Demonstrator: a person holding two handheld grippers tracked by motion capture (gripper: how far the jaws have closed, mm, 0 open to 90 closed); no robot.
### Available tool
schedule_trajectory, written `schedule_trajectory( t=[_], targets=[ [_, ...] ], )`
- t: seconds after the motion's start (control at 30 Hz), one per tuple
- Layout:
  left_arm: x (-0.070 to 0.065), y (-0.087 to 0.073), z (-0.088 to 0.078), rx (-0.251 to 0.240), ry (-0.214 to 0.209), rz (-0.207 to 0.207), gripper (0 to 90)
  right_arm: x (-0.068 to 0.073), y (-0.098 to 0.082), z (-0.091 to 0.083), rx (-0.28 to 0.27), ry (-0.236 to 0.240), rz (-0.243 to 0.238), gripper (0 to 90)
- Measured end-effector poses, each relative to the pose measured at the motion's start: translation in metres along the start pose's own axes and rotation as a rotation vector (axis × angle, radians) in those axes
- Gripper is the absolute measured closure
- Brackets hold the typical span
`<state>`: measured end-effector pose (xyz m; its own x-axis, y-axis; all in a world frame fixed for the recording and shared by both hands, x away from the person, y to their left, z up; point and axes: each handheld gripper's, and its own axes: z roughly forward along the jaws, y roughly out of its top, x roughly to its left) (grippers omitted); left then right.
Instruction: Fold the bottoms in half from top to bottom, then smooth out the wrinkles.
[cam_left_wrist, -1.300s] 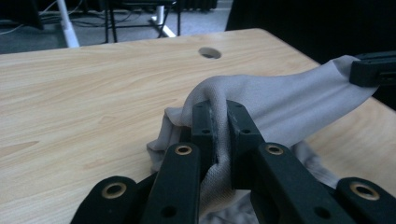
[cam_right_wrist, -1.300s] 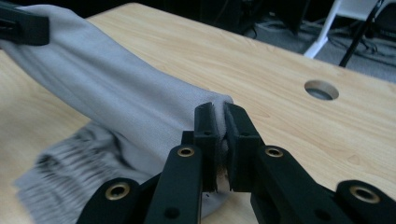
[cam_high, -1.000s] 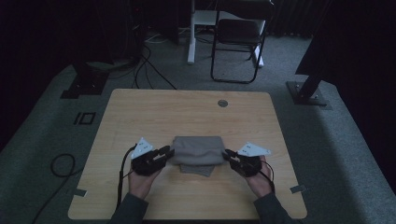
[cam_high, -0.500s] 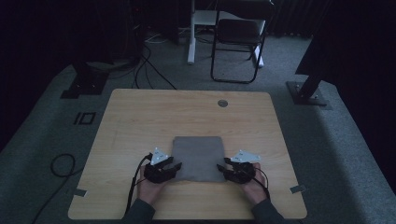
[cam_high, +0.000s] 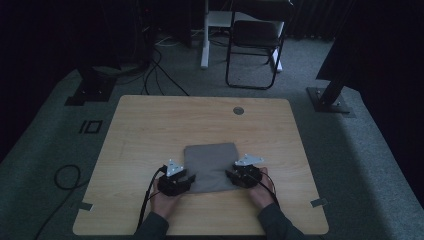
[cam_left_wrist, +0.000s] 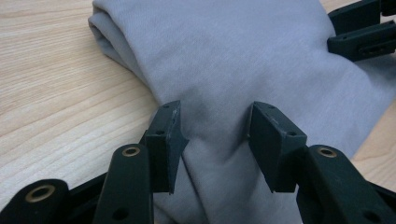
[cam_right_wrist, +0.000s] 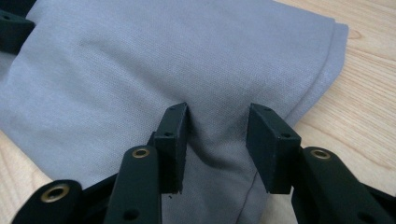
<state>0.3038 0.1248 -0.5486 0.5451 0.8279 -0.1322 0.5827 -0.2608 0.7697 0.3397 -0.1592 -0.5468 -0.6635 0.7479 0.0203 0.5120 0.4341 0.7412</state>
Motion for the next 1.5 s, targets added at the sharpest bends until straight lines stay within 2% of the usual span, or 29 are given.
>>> schedule_trajectory(
  t=[0.27,0.47,0.7,0.97,1.13,1.27,1.5],
  targets=[
    [0.010,0.007,0.002,0.005,0.051,0.009,53.9,-0.001,0.010,0.011,-0.001,0.001,0.007,58.5],
    [0.022,0.015,0.007,0.007,0.088,-0.007,54.0,-0.004,0.019,0.023,-0.005,0.008,0.033,58.6],
    [0.034,0.022,0.017,0.002,0.089,-0.027,54.4,-0.010,0.028,0.034,-0.002,-0.010,0.056,58.3],
    [0.036,0.033,0.034,0.005,0.110,-0.026,54.9,-0.024,0.029,0.037,-0.006,-0.032,0.086,58.4],
    [0.039,0.040,0.043,-0.001,0.132,-0.037,54.9,-0.031,0.032,0.041,-0.005,-0.042,0.081,58.3],
    [0.042,0.043,0.047,0.002,0.147,-0.038,54.8,-0.038,0.037,0.046,-0.013,-0.037,0.091,58.0],
    [0.046,0.046,0.050,0.003,0.162,-0.036,54.8,-0.041,0.041,0.051,-0.014,-0.042,0.088,55.8]
  ],
)
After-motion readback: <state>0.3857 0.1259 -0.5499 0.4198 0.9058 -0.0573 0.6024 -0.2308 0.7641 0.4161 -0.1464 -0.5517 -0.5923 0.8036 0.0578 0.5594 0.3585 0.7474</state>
